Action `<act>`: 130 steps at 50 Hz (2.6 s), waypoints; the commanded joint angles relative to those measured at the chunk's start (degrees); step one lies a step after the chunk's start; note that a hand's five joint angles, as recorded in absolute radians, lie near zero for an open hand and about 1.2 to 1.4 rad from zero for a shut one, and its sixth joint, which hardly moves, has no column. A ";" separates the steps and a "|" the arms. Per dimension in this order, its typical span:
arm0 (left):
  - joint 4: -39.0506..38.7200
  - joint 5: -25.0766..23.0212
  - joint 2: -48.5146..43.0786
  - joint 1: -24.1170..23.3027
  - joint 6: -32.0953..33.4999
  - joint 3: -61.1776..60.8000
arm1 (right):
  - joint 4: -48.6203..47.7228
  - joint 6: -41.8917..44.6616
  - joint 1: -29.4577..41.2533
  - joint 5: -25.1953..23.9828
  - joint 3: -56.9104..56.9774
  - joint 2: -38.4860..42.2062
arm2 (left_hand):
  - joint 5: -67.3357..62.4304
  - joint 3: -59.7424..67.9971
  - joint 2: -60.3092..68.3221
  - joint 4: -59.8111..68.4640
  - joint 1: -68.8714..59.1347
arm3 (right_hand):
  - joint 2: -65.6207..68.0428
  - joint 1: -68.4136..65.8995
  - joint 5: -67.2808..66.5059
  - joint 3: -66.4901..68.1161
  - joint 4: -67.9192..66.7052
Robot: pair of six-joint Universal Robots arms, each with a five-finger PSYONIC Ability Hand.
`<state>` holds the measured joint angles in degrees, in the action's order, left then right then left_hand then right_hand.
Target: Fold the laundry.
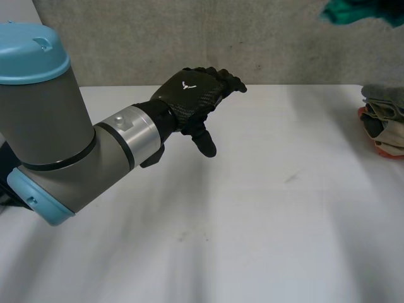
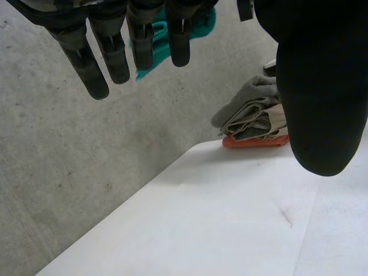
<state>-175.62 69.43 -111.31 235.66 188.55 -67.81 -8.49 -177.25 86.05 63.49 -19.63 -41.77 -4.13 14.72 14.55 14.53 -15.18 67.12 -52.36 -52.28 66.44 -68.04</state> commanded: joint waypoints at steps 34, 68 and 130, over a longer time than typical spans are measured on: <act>-0.25 0.09 -0.14 -1.61 0.07 0.13 | 20.35 9.38 -18.37 -11.28 8.47 19.62 | 0.04 -0.64 -0.47 -0.45 1.09 | 12.88 -27.64 -17.72 13.56 -11.96; -0.25 0.09 1.00 -2.58 -0.11 -0.66 | 27.65 15.62 -21.45 -2.84 -1.97 8.21 | 0.05 -0.64 -0.47 -0.45 1.09 | -57.12 42.36 52.28 -56.44 58.04; -19.85 16.96 -17.44 36.45 30.30 -12.18 | -11.99 27.74 36.21 -0.64 -84.34 -29.16 | 1.06 -1.66 -1.49 -1.47 2.11 | -57.12 42.36 52.28 -56.44 58.04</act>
<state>-195.54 86.41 -120.57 271.27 217.90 -84.22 -20.62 -153.63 122.81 62.36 -102.97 -70.88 -2.78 13.03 12.58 12.38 -13.14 12.84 -11.77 -14.17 12.49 -13.54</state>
